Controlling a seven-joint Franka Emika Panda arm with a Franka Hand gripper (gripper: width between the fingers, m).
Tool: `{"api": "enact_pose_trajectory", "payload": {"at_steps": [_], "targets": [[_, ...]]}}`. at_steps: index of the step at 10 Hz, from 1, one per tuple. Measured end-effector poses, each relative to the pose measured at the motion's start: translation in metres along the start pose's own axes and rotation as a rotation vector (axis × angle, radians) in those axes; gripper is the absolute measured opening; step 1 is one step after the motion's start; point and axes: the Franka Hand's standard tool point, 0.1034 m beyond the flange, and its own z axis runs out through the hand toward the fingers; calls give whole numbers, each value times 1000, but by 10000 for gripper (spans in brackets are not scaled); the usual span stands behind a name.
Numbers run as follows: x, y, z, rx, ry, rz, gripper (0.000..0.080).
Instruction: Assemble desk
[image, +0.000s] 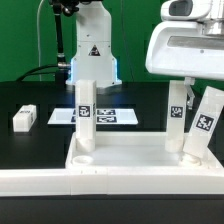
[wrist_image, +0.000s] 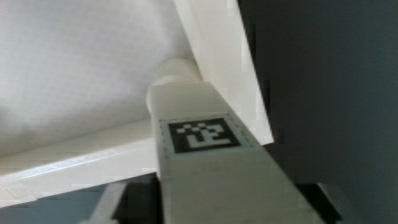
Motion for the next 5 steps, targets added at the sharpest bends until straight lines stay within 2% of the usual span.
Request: {"api": "enact_pose_trajectory", "payload": {"at_steps": [1, 2, 3, 5], "targets": [[2, 4, 0, -1, 0, 13, 324], [12, 19, 3, 2, 1, 55, 300], [16, 27, 6, 19, 4, 179, 293], [16, 33, 6, 46, -12, 419, 293]]}}
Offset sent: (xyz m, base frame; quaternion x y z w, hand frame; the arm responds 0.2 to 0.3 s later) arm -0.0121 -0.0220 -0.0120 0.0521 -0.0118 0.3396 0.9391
